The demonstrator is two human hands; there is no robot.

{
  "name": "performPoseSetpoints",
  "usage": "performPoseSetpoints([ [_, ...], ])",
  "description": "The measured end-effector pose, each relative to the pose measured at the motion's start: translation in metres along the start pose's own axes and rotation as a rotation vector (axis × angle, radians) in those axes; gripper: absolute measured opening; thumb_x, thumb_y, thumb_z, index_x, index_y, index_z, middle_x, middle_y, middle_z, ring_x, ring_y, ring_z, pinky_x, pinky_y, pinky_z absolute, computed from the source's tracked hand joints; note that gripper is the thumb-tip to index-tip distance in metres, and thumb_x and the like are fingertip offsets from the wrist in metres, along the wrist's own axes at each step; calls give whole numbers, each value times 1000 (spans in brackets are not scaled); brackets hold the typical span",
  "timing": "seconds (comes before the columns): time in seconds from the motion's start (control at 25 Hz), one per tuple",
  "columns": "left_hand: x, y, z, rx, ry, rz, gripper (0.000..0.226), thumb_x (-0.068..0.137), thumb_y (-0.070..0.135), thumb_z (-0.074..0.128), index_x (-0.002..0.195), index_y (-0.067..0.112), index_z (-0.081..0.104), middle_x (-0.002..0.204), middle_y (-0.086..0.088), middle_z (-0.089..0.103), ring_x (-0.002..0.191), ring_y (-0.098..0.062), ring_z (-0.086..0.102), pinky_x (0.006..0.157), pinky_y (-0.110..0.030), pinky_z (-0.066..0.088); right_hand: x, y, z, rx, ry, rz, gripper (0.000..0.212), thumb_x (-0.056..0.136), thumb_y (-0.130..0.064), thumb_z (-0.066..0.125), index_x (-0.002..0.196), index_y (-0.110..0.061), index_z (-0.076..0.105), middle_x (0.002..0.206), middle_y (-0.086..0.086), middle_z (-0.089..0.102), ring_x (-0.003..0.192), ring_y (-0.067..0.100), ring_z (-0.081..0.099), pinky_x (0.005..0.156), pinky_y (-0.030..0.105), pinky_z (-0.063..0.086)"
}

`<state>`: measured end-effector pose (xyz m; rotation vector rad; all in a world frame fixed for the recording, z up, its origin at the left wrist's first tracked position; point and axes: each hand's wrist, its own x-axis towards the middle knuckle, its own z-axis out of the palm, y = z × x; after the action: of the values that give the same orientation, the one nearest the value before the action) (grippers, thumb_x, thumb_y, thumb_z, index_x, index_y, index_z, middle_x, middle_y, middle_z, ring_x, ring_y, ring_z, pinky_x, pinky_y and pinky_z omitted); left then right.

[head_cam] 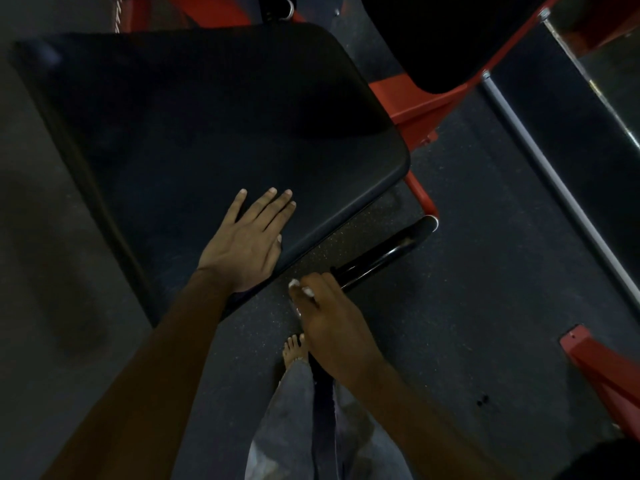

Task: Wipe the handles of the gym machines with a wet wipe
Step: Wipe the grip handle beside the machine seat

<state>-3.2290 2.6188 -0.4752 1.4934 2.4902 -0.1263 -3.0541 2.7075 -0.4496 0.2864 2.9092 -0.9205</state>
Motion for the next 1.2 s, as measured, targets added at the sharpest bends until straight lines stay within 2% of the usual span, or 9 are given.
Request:
performPoseSetpoints([
  [0.12, -1, 1, 0, -2, 0, 2, 60, 95, 33, 14, 151, 13, 22, 160, -2, 16, 148, -18, 11, 119, -50, 6, 9, -5, -10, -120, -45, -124, 10, 72, -13, 72, 80, -6, 69, 88, 5, 62, 80, 15, 54, 59, 14, 38],
  [0.2, 0, 1, 0, -7, 4, 3, 59, 95, 33, 16, 150, 13, 24, 159, -3, 18, 147, -18, 13, 119, -50, 7, 26, 6, -24, -144, -116, -228, 14, 64, -6, 80, 74, -4, 70, 83, 8, 63, 84, 21, 57, 65, 23, 52],
  [0.32, 0, 0, 1, -12, 6, 2, 59, 95, 33, 17, 150, 13, 24, 159, -3, 18, 147, -18, 13, 119, -50, 7, 55, 33, -44, -163, -406, -163, 23, 82, -7, 65, 105, -8, 67, 111, 7, 56, 108, 20, 48, 93, 31, 45],
  [0.44, 0, 1, 0, -19, 6, -3, 59, 95, 33, 16, 151, 14, 23, 160, -2, 17, 147, -18, 12, 119, -50, 6, 76, 75, -55, -223, -516, -127, 21, 84, -4, 57, 102, -11, 65, 113, 8, 54, 107, 18, 50, 93, 30, 44],
  [0.64, 0, -1, 1, -20, 9, -1, 59, 95, 32, 17, 151, 14, 23, 160, -2, 17, 147, -18, 11, 119, -51, 7, 86, 140, -91, -318, -521, 15, 19, 82, 1, 58, 97, -8, 66, 106, 10, 61, 103, 22, 57, 91, 29, 45],
  [0.72, 0, -1, 1, -27, 11, -1, 59, 95, 32, 17, 151, 14, 23, 160, -2, 17, 148, -18, 11, 119, -51, 7, 87, 146, -96, -329, -506, 88, 19, 86, 0, 55, 102, -6, 64, 109, 12, 59, 102, 25, 58, 91, 35, 47],
  [0.88, 0, -1, 1, -13, 11, -1, 58, 95, 32, 17, 151, 14, 23, 160, -2, 17, 147, -18, 11, 119, -51, 8, 89, 145, -99, -307, -496, 215, 21, 86, 3, 53, 102, -6, 64, 110, 13, 61, 99, 26, 60, 87, 33, 49],
  [1.08, -1, -1, 2, -14, 12, -4, 58, 96, 32, 18, 151, 14, 23, 160, -2, 17, 147, -17, 11, 119, -50, 6, 86, 123, -89, -286, -475, 189, 18, 84, 2, 53, 96, -5, 64, 100, 9, 63, 93, 22, 60, 79, 27, 47],
  [1.2, -1, -1, 2, -22, 13, -5, 58, 96, 32, 18, 151, 15, 23, 160, -2, 17, 147, -17, 11, 119, -50, 5, 78, 108, -77, -288, -432, 123, 13, 83, 1, 53, 90, -5, 63, 97, 12, 62, 89, 23, 60, 82, 33, 51],
])
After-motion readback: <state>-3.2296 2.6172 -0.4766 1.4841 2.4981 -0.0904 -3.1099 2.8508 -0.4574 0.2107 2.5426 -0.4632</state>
